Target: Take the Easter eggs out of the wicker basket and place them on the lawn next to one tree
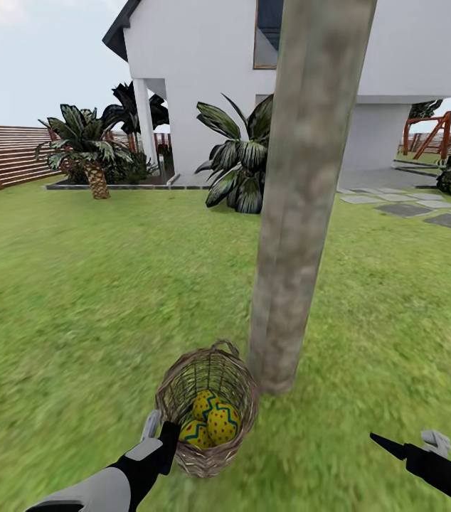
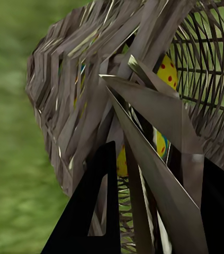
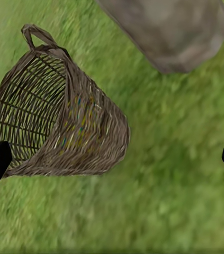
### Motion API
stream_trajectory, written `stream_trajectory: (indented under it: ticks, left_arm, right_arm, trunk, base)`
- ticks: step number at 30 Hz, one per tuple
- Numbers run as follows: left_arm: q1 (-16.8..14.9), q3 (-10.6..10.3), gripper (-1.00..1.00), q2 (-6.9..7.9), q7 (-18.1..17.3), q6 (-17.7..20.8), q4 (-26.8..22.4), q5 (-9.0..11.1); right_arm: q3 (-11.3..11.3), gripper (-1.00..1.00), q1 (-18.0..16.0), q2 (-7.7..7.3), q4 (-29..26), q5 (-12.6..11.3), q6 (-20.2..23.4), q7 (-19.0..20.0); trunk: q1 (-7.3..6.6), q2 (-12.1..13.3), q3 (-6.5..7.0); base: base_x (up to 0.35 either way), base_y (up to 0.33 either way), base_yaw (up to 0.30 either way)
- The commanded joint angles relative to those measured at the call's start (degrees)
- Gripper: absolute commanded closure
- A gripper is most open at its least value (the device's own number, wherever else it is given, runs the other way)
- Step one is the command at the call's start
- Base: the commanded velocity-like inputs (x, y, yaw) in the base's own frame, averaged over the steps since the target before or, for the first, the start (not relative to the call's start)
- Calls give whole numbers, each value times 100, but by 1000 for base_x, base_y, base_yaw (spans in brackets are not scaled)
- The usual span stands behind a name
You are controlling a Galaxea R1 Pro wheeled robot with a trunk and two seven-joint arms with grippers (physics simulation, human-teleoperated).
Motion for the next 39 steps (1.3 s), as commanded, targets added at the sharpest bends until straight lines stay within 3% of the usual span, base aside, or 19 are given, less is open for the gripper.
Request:
stream_trajectory:
  ticks: [1, 24, 34, 35, 39]
  left_arm:
    - [-2, 37, 100, -3, 32, -7, -18, -36]
    - [-2, 37, 100, -3, 32, -7, -18, -36]
    - [-2, 45, 100, 5, 32, -7, -18, -36]
    - [-2, 46, -100, 5, 32, -7, -18, -36]
    - [-2, 46, -100, 6, 32, -7, -14, -36]
  right_arm:
    - [-23, -100, -8, 3, -6, 42, 50, 42]
    - [-23, -100, -8, 3, -5, 51, 34, 35]
    - [-23, -100, -8, 3, -5, 51, 41, 35]
    - [-23, -100, -8, 3, -5, 51, 41, 35]
    - [-23, -100, -8, 3, -5, 51, 40, 34]
  trunk:
    - [22, -44, -23]
    - [527, -967, -436]
    - [527, -967, -436]
    - [527, -967, -436]
    - [527, -967, -436]
  base:
    - [0, 0, 0]
    - [0, 0, 0]
    - [0, 0, 0]
    - [0, 0, 0]
    - [0, 0, 0]
